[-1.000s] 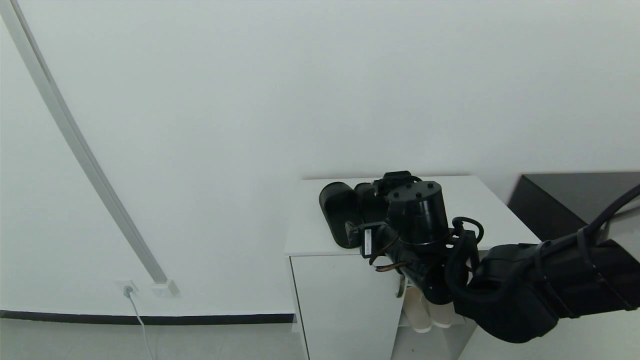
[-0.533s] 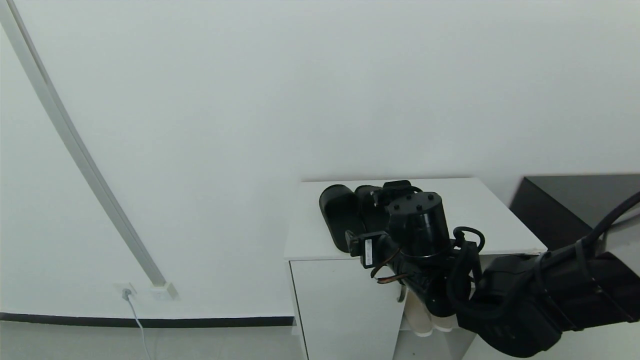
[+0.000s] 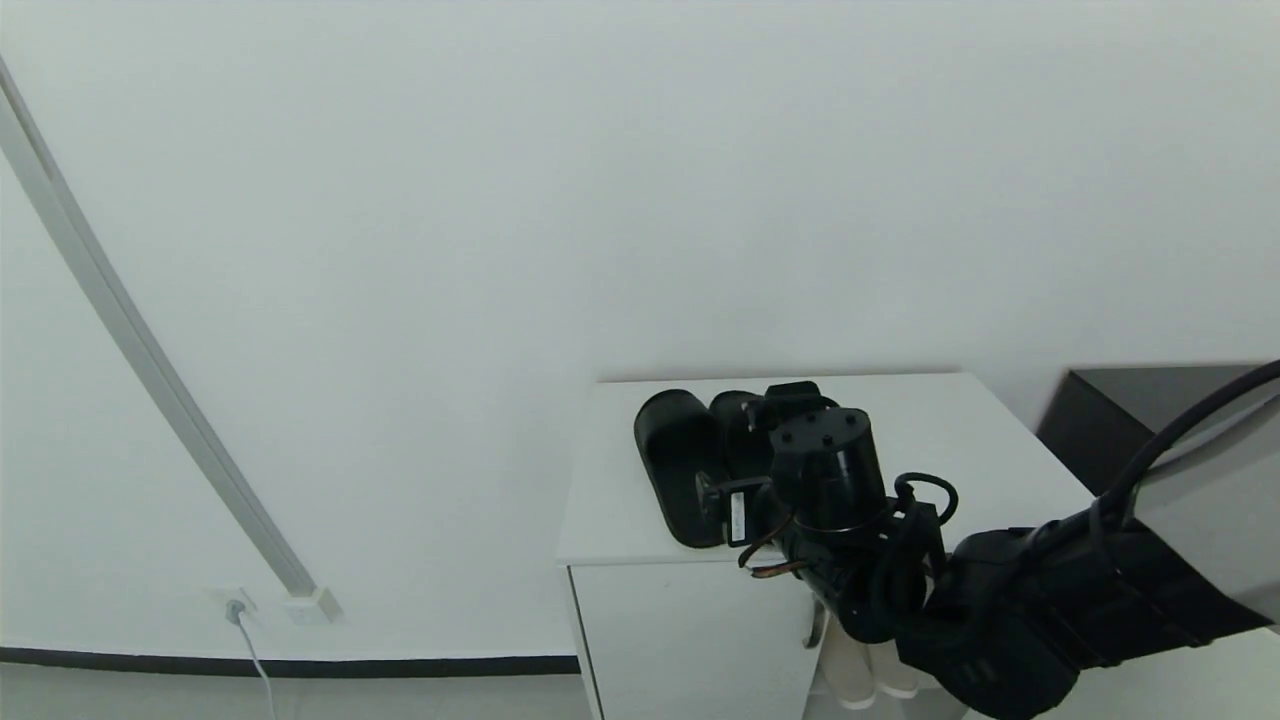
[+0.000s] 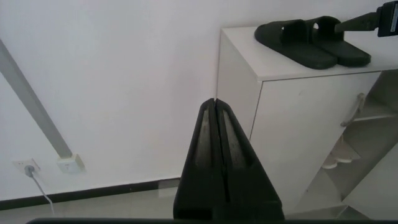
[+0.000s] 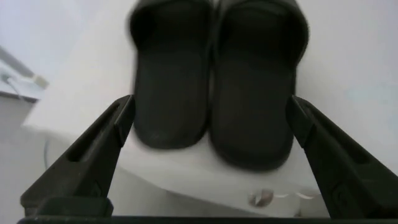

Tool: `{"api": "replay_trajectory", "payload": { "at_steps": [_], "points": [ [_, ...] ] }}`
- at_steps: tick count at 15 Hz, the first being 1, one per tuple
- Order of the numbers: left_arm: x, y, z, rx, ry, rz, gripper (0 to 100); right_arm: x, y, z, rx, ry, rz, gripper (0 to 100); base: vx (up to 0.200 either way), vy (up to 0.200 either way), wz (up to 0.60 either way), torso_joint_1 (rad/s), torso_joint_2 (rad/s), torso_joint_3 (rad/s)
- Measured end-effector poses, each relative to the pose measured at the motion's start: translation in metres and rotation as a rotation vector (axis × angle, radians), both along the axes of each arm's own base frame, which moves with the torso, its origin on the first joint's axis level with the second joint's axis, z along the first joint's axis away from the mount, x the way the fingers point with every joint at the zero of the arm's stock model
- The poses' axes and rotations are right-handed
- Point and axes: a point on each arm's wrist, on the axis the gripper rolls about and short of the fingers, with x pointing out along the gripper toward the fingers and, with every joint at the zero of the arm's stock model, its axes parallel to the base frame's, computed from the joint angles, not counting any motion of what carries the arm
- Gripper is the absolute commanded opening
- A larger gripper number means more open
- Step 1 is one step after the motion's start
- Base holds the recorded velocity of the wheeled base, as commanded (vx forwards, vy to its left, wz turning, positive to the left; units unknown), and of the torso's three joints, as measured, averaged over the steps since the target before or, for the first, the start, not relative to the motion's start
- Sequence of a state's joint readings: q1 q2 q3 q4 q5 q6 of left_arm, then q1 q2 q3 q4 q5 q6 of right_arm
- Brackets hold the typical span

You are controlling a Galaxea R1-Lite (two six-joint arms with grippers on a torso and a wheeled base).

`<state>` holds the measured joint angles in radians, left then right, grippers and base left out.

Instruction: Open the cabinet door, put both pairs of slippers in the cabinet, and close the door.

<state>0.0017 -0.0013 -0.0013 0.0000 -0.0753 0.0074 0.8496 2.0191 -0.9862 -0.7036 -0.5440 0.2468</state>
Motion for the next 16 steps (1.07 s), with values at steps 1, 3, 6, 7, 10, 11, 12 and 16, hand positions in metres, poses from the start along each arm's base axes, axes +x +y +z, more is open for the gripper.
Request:
{"api": "replay_trajectory", "payload": {
  "at_steps": [1, 3, 6, 7, 10, 11, 12, 16],
  "points": [
    [0.000, 0.000, 0.000, 0.000, 0.000, 0.000, 0, 0.001, 0.002, -0.006, -0.005, 0.004, 0.002, 100, 0.200, 0.000, 0.00, 0.007, 0.00, 0.002],
    [0.000, 0.000, 0.000, -0.001, 0.000, 0.000, 0, 0.008, 0.004, -0.015, -0.006, -0.001, -0.005, 100, 0.000, 0.000, 0.00, 0.000, 0.00, 0.000],
    [0.000, 0.000, 0.000, -0.001, 0.000, 0.000, 0, 0.024, 0.007, -0.024, -0.007, -0.018, -0.004, 100, 0.000, 0.000, 0.00, 0.000, 0.00, 0.000],
    [0.000, 0.000, 0.000, -0.001, 0.000, 0.000, 0, 0.030, 0.009, -0.025, 0.003, -0.024, 0.003, 100, 0.000, 0.000, 0.00, 0.000, 0.00, 0.000],
    [0.000, 0.000, 0.000, -0.001, 0.000, 0.000, 0, 0.046, 0.015, -0.029, 0.003, -0.039, 0.004, 100, 0.000, 0.000, 0.00, 0.000, 0.00, 0.000],
    [0.000, 0.000, 0.000, -0.001, 0.000, -0.001, 0, 0.053, 0.018, -0.031, 0.001, -0.046, -0.002, 100, 0.000, 0.000, 0.00, 0.000, 0.00, 0.000],
    [0.000, 0.000, 0.000, -0.001, 0.000, 0.000, 0, 0.060, 0.020, -0.034, -0.003, -0.050, -0.006, 100, 0.000, 0.000, 0.00, 0.000, 0.00, 0.000],
    [0.000, 0.000, 0.000, -0.002, 0.000, 0.000, 0, 0.079, 0.021, -0.045, -0.001, -0.048, -0.011, 100, 0.000, 0.000, 0.00, 0.000, 0.00, 0.000]
  ]
}}
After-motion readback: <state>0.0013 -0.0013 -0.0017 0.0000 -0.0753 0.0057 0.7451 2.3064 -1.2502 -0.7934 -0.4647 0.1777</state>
